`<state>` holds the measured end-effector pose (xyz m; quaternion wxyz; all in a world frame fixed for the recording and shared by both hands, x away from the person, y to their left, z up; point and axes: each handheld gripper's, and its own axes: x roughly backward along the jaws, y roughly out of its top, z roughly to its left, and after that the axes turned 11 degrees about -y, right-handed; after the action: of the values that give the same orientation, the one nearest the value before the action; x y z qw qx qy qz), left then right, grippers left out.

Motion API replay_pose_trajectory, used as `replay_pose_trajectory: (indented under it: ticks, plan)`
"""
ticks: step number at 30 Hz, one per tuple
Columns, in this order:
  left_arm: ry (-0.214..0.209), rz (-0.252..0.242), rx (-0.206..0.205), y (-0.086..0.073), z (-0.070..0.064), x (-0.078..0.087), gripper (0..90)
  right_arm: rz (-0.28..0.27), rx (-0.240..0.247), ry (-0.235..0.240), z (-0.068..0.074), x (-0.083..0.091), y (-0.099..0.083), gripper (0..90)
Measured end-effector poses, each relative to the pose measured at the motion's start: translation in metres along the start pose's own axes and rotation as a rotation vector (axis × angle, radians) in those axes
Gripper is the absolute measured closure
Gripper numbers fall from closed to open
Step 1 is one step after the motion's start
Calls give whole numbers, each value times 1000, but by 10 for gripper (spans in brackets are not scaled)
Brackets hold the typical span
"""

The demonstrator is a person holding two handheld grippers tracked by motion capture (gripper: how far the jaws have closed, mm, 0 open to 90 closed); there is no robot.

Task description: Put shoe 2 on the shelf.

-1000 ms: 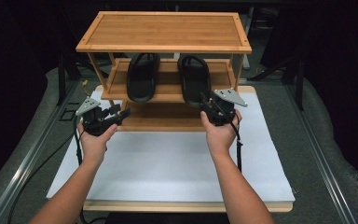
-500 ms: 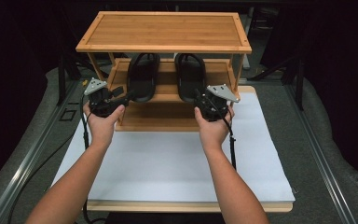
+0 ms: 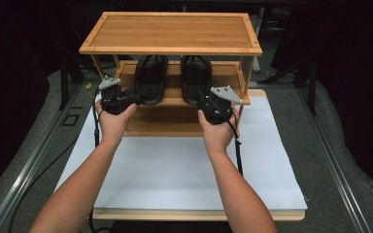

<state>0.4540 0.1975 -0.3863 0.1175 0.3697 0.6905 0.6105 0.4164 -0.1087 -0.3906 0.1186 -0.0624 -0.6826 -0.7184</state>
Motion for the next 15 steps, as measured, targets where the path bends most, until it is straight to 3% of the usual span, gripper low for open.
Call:
replay_pose_trajectory:
  ticks: [4, 12, 15]
  plan:
    - [-4, 18, -15, 3, -5, -5, 450, -3, -4, 9, 3, -1, 0, 585]
    - [-55, 20, -12, 3, -15, -15, 454, -4, -11, 17, 6, -2, -1, 582]
    - [-50, 20, -22, 2, -19, -18, 455, -1, -11, 37, 7, -2, -1, 582]
